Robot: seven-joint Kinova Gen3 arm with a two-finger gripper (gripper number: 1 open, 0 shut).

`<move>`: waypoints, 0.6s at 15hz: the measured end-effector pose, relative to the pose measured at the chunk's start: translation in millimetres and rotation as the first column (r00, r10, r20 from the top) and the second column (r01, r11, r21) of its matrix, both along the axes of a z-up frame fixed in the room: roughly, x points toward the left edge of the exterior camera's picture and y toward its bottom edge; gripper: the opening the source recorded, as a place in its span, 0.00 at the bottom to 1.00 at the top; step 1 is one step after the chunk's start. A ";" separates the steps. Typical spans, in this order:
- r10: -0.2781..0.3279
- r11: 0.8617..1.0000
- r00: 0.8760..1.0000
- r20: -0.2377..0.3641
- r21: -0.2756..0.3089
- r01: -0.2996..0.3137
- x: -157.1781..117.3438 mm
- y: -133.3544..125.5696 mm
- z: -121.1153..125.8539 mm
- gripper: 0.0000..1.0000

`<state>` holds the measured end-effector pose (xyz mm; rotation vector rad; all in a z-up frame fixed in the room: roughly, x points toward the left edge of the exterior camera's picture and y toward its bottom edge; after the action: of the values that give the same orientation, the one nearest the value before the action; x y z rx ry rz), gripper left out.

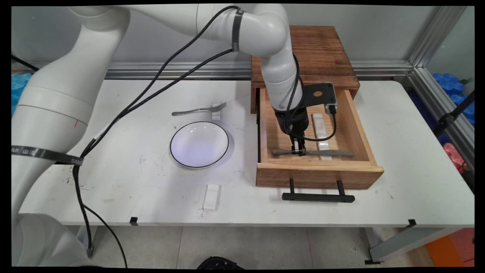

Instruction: Place the picked object into the drawer

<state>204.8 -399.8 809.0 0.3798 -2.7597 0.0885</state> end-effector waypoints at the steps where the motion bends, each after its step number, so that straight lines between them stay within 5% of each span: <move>1: -0.001 1.000 1.000 -0.002 -0.001 0.001 -0.3 -0.7 -1.1 0.00; 2: -0.002 1.000 1.000 -0.004 -0.003 0.002 -0.5 -1.2 -1.8 0.00; 3: -0.003 1.000 1.000 -0.007 -0.004 0.003 -0.8 -1.6 -2.3 1.00; 9: -0.006 1.000 1.000 -0.029 -0.010 0.006 -2.5 -2.6 2.4 1.00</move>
<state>202.3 -402.5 811.4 0.3667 -2.7308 0.0946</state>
